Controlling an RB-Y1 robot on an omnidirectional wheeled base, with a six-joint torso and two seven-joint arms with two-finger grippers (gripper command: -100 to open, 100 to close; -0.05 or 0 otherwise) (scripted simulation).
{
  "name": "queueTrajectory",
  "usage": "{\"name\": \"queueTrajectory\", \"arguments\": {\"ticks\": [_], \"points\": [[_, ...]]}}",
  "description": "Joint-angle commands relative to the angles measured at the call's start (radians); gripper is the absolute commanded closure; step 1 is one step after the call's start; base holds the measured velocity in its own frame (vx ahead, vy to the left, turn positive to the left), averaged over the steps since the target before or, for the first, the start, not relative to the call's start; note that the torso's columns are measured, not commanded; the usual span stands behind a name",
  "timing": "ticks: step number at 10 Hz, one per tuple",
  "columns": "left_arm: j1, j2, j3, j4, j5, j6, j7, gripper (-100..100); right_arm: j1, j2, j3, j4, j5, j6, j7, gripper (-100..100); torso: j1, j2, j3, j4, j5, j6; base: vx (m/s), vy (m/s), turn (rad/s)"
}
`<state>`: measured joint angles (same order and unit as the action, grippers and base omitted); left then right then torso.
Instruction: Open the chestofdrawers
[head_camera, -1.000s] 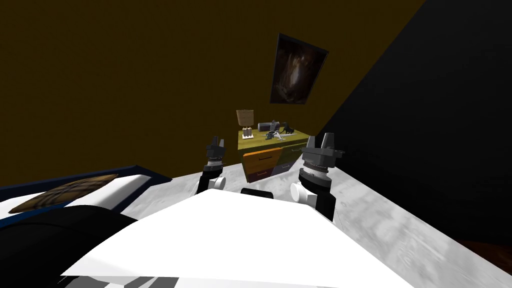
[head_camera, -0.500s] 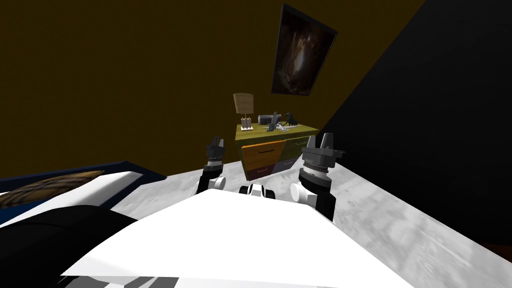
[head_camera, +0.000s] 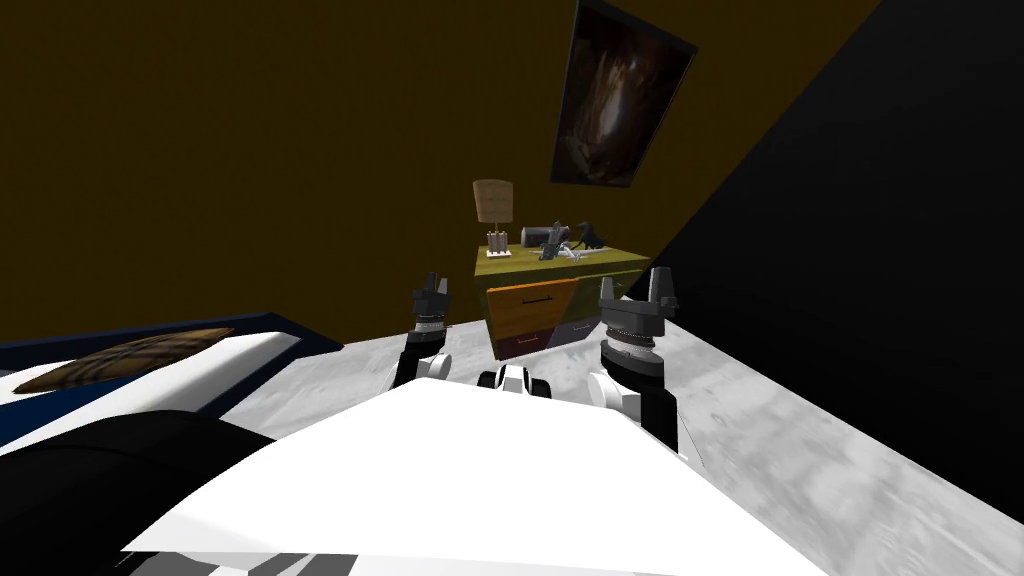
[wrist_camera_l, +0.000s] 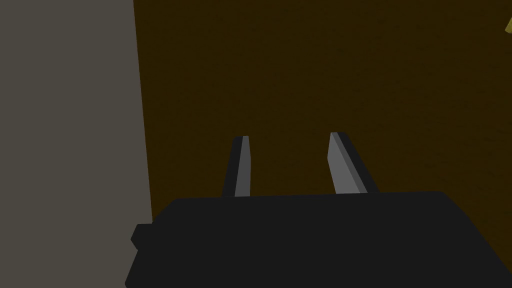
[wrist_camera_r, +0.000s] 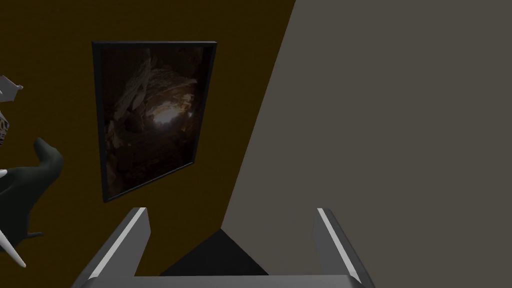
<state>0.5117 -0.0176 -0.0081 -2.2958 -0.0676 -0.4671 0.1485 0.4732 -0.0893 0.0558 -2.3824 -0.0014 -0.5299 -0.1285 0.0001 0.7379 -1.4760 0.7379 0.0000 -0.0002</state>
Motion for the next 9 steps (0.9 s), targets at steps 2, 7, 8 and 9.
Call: {"name": "queueTrajectory", "arguments": {"ticks": [2,7,8,9], "points": [[0.0,0.0,0.0,0.0,0.0,0.0,0.0,0,0.016,-0.067,-0.014,0.023,-0.048,-0.006,-0.084,-100,0.0,0.0,0.0,0.0,0.0,0.0,-0.01,0.004,0.119],[0.0,0.0,0.0,0.0,0.0,0.0,0.0,0,0.039,-0.115,-0.035,0.059,-0.124,-0.013,-0.213,-100,0.0,0.0,0.0,0.0,0.0,0.0,-0.011,0.003,0.146],[0.0,0.0,0.0,0.0,0.0,0.0,0.0,0,0.047,-0.126,-0.043,0.073,-0.154,-0.016,-0.251,-100,0.0,0.0,0.0,0.0,0.0,0.001,-0.01,0.005,0.168],[0.0,0.0,0.0,0.0,0.0,0.0,0.0,0,0.047,-0.126,-0.043,0.073,-0.154,-0.016,-0.263,-100,0.0,0.0,0.0,0.0,0.0,0.0,-0.008,0.001,0.097]]}}
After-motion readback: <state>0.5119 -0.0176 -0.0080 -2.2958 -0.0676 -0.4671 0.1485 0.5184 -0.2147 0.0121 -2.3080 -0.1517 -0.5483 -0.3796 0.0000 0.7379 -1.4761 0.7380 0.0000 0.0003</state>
